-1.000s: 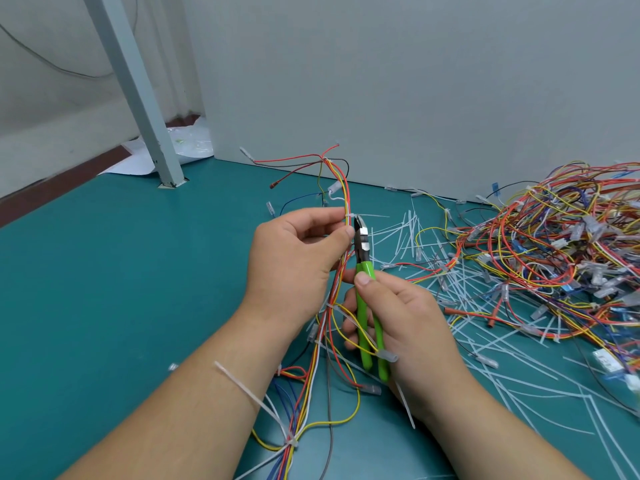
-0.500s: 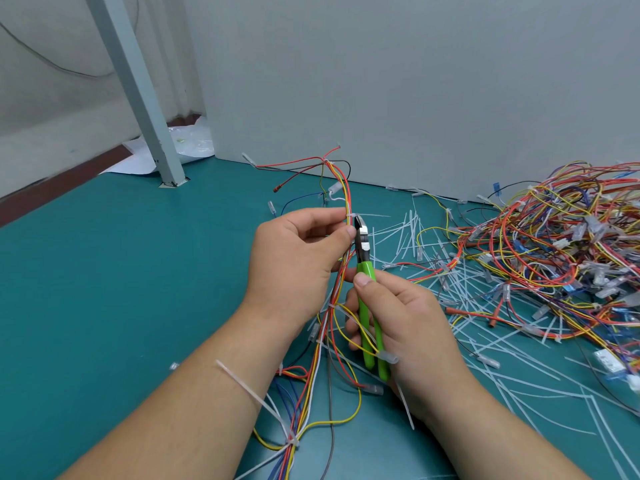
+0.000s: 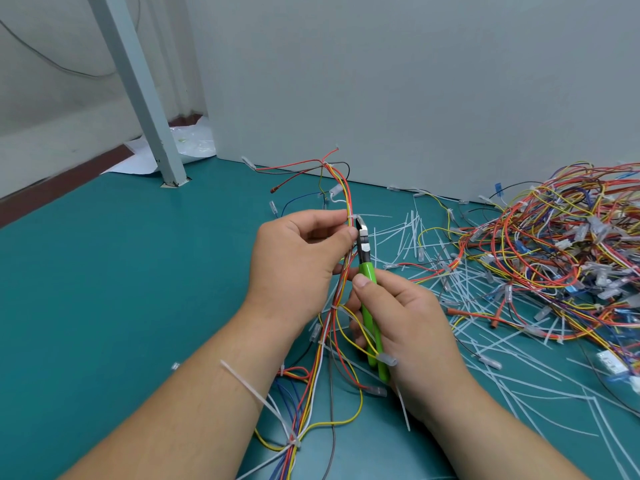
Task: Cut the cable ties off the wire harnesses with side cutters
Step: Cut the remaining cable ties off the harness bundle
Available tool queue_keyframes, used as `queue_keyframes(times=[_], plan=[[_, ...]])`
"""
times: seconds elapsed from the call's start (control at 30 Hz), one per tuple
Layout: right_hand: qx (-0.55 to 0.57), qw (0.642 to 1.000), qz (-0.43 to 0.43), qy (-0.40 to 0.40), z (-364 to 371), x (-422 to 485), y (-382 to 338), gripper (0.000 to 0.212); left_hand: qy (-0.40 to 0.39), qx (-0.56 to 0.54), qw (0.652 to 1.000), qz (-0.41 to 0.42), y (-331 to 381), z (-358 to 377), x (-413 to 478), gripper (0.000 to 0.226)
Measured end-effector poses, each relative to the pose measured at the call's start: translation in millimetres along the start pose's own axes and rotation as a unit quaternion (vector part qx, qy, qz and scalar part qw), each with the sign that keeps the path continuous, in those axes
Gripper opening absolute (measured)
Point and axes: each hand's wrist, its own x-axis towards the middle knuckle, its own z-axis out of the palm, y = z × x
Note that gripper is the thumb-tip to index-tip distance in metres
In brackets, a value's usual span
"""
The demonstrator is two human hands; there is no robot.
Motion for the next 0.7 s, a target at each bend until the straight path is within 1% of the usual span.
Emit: queue_keyframes(times=[0.17,0.3,0.37,0.47,0.7], plan=[[-0.012,1.000,-0.014,0.007,-1.9,0.6,3.4,0.043,-0.001,-0.003,1.000,0.000,0.3,0.4,-0.7,0.020],[-0.018,1.000,-0.014,0.008,-3.0,0.5,4.2,0.046,-0.002,-0.010,1.000,-0.001,1.1,1.0,-0.6,0.020],[-0.012,1.000,-0.011,0.006,-2.5,0.0,3.7,0.041,0.000,-0.014,1.000,-0.004,1.0,1.6,-0.8,0.020],[-0.015,1.000,-0.010,0.002,-0.9,-0.8,0.7,0.024,-0.001,-0.022,1.000,-0.012,0.9,1.7,-1.0,0.019],[-0.029,1.000,-0.002,0.006,0.3,-1.0,-3.3,0.024,-0.003,-0.030,0.999,-0.015,2.2,2.1,-1.0,0.020]])
